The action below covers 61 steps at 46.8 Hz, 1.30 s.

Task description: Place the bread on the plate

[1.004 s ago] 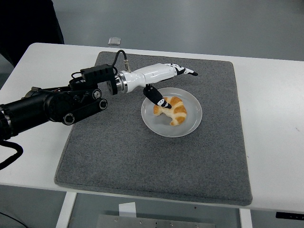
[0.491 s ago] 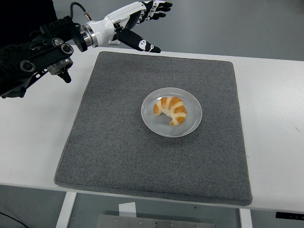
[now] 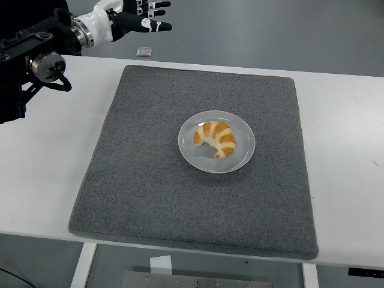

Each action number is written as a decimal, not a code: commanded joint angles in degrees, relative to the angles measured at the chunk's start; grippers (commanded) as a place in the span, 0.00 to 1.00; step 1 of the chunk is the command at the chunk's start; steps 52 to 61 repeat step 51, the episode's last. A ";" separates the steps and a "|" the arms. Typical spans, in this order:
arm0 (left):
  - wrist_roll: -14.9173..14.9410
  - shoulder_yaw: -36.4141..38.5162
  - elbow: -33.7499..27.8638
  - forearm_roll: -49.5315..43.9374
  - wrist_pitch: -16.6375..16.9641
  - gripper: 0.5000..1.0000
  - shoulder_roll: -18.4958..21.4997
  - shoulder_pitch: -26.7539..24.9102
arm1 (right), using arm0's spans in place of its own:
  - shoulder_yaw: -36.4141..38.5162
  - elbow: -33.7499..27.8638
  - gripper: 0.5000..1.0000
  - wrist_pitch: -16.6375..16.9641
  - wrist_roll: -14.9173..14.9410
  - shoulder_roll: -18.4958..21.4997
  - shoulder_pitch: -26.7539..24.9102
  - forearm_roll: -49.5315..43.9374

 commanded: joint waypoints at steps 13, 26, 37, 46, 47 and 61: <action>4.95 -5.17 3.93 -15.07 0.01 1.00 -0.26 4.96 | 0.09 0.00 0.90 0.00 0.00 0.00 0.02 -0.01; 9.43 -9.39 3.84 -24.74 1.07 1.00 -0.44 9.36 | 0.00 0.09 0.90 0.44 0.00 0.00 -0.07 0.25; 11.19 -10.09 4.28 -25.36 2.82 1.00 -1.58 9.62 | 0.00 0.18 0.90 0.35 0.00 0.00 -0.15 0.16; 13.91 -14.04 4.63 -25.45 3.70 1.00 -3.08 9.62 | 0.09 0.35 0.90 0.00 0.00 0.00 -0.24 0.34; 14.18 -14.31 4.63 -25.53 4.05 1.00 -3.25 9.62 | 0.09 0.35 0.90 0.00 0.00 0.00 -0.24 0.34; 14.62 -14.57 4.63 -25.53 5.11 1.00 -3.52 9.71 | 0.09 0.35 0.90 -0.09 -0.09 0.00 -0.42 0.34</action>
